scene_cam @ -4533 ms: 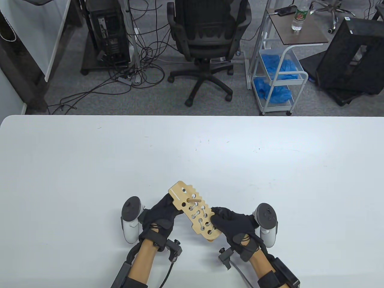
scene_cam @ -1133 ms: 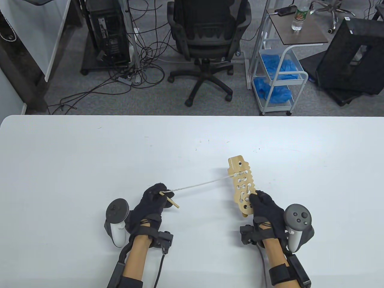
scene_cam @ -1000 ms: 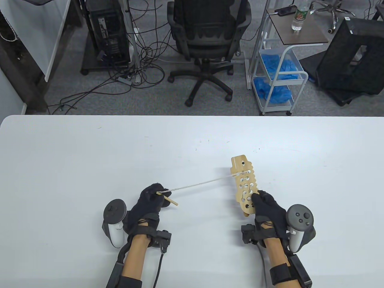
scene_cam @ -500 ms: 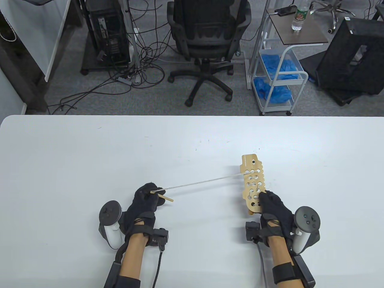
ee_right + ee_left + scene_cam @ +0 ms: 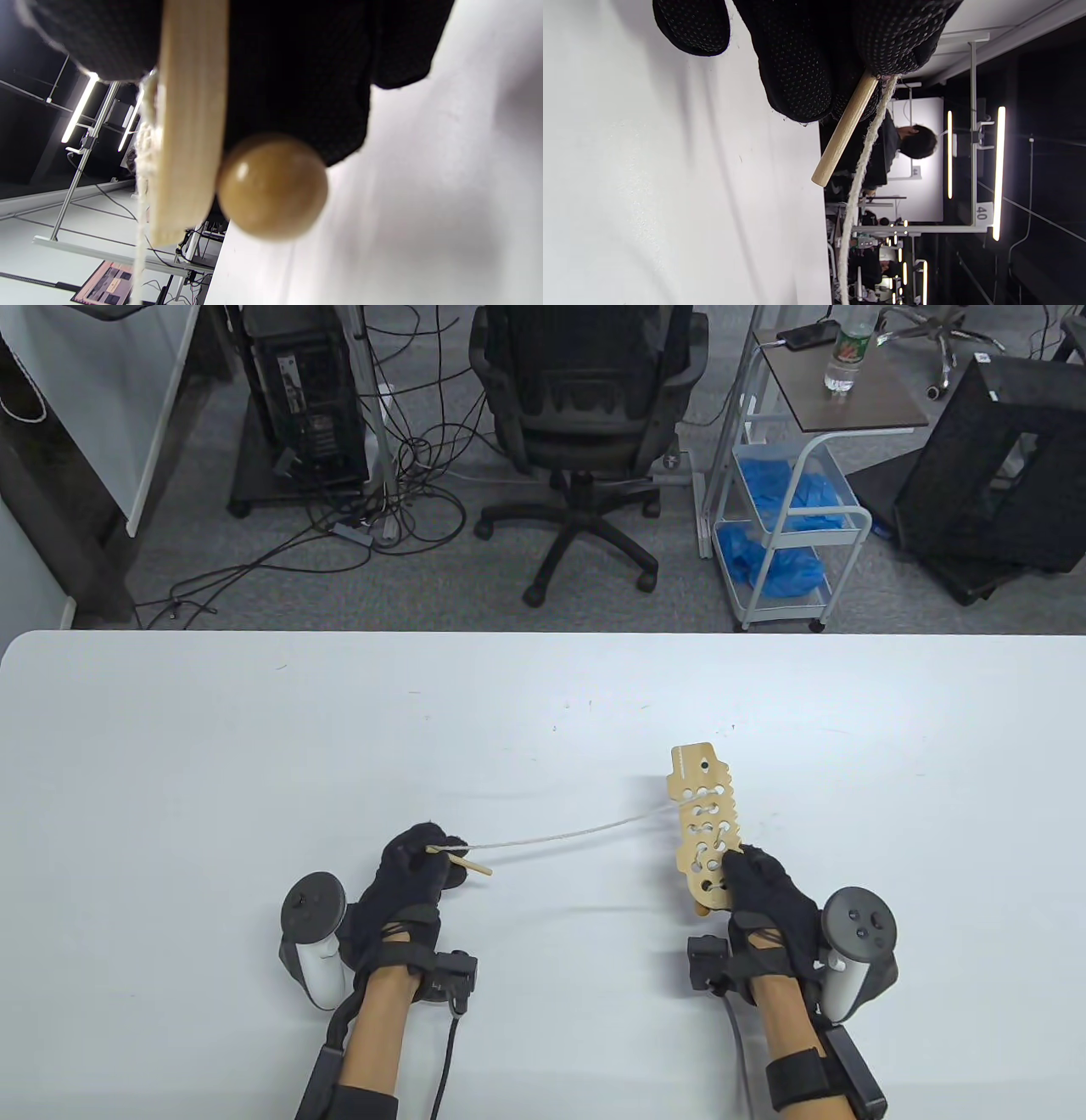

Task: Remove rope from all holes on crocodile lacing toy

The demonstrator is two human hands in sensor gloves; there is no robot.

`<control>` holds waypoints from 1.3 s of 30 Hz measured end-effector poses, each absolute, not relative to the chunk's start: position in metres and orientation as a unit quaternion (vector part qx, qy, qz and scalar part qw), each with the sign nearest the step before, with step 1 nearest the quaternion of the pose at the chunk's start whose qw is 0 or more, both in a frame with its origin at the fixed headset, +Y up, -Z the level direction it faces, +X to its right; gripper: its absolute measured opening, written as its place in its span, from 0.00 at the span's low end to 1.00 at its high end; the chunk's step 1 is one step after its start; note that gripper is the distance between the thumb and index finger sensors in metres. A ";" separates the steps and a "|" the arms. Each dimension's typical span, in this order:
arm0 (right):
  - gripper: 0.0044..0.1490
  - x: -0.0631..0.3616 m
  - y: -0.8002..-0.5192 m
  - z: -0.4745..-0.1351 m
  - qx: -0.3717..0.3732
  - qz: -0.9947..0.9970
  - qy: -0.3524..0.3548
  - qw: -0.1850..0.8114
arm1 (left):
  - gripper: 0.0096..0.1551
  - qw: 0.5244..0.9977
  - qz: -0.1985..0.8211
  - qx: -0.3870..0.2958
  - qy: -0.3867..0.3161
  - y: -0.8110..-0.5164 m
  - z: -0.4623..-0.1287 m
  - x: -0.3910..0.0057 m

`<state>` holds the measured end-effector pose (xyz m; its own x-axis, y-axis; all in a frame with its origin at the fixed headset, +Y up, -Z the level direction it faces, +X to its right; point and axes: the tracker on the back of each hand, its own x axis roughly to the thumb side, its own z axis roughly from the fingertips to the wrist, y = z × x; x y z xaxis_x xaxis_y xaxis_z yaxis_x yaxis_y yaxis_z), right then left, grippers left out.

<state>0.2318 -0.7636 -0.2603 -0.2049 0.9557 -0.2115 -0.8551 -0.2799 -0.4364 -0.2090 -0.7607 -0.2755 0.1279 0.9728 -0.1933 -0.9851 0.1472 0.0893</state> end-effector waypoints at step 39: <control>0.29 0.140 -0.750 -0.255 0.019 0.870 -0.045 0.491 | 0.23 0.842 0.537 0.050 -0.008 -0.726 -0.268 -0.169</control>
<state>0.1398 -0.7497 -0.2549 -0.5164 0.8528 0.0775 -0.8563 -0.5130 -0.0600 -0.1689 -0.7256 -0.2681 0.4223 0.9040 0.0671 -0.9055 0.4174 0.0759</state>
